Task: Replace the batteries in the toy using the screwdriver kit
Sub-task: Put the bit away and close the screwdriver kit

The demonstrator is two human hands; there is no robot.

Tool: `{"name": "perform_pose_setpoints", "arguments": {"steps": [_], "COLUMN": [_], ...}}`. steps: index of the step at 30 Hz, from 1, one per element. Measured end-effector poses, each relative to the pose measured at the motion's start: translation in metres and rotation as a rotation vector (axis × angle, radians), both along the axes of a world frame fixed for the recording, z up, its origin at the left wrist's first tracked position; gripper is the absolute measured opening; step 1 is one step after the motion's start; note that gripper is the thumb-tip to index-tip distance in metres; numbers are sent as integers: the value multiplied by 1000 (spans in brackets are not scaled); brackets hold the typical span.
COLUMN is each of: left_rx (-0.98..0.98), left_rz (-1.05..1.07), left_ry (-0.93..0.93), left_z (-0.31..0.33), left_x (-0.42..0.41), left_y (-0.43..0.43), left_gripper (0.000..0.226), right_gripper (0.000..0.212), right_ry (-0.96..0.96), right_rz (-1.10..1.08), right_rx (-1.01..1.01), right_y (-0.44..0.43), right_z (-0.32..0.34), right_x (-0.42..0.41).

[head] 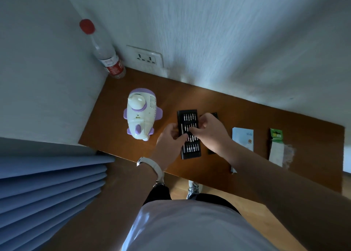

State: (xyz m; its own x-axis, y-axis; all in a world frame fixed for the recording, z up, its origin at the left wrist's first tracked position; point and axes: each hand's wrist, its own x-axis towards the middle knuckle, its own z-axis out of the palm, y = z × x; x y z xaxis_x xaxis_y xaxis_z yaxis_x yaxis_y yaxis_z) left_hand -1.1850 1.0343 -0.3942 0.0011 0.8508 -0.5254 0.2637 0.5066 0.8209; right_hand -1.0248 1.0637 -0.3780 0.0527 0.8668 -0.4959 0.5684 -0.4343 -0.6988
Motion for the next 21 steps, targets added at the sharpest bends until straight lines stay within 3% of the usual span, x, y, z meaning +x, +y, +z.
{"name": "perform_pose_setpoints", "arguments": {"steps": [8,11,15,21], "left_rx": [-69,-65,-40,-39], "left_rz": [138,144,129,102], "left_ry": [-198,-269,-298,-339], "left_z": [44,60,76,99], "left_x": [-5,-10,-15,-21], "left_y": [4,8,13,16], "left_gripper": [27,24,20,22], "right_gripper": [15,16,35,58], "right_ry": [181,-39,-360,-515], "right_rz": [-41,-74,28,58], "right_rx": [77,94,-3,-119], "right_y": [-6,-8,-14,-22], "right_z": [34,27,7,-16], "right_x": [19,32,39,25]}}
